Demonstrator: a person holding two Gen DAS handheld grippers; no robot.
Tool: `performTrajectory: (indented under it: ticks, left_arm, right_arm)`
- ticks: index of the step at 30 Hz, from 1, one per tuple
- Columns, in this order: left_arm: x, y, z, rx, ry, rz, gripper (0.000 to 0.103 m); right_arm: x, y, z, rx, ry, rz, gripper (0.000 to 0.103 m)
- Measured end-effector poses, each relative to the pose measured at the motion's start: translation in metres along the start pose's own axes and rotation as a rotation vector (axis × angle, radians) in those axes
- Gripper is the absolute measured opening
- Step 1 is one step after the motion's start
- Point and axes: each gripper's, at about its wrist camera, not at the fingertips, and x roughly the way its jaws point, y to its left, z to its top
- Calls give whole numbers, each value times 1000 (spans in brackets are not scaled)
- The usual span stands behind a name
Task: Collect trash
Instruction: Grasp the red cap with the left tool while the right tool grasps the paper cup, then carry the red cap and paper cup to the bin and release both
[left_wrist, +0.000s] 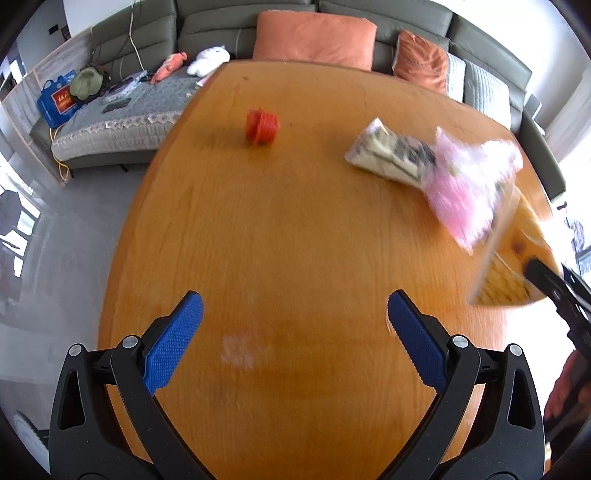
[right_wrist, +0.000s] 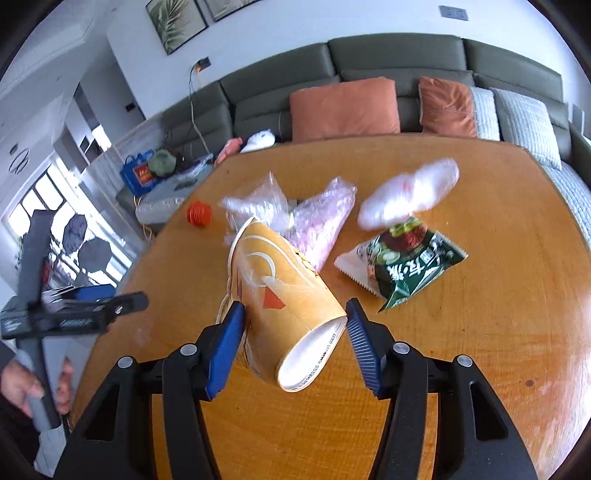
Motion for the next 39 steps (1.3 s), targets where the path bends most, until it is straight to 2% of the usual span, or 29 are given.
performTrajectory:
  ticks: [6,10,14,19,21,24,25,26,32,39]
  left_arm:
    - [19,16,48,0,-44,29,97]
    - [33,21,82,21,-68,39,97]
    - [51,20,107,56,-70,50,97]
    - [80,17,125,91,-69,66,97]
    - [95,16,130,112,-52,81,91]
    - [110,18,133,123,-19,101,63]
    - [113,20,133,120,-12,101,43]
    - [116,22,132,110,-6,100,38]
    - [101,30,122,75,-27,58,38]
    - [52,42,87,53,-68,18,38]
  right_arm:
    - [-20,7,38,56,-126,-35,58]
    - [-16,8,72,103,-191,-44,58]
    - [3,8,97,118,-203,-45,58]
    - [25,9,107,108,-176,-52,58]
    - [29,9,107,112,-167,-51,58]
    - [33,10,105,111,-155,-54,58]
    - [33,10,105,109,-152,-55,58]
    - [33,10,104,107,-150,-58,58]
    - [31,17,103,102,-148,-57,58]
    - [26,46,94,74,-138,-30,58]
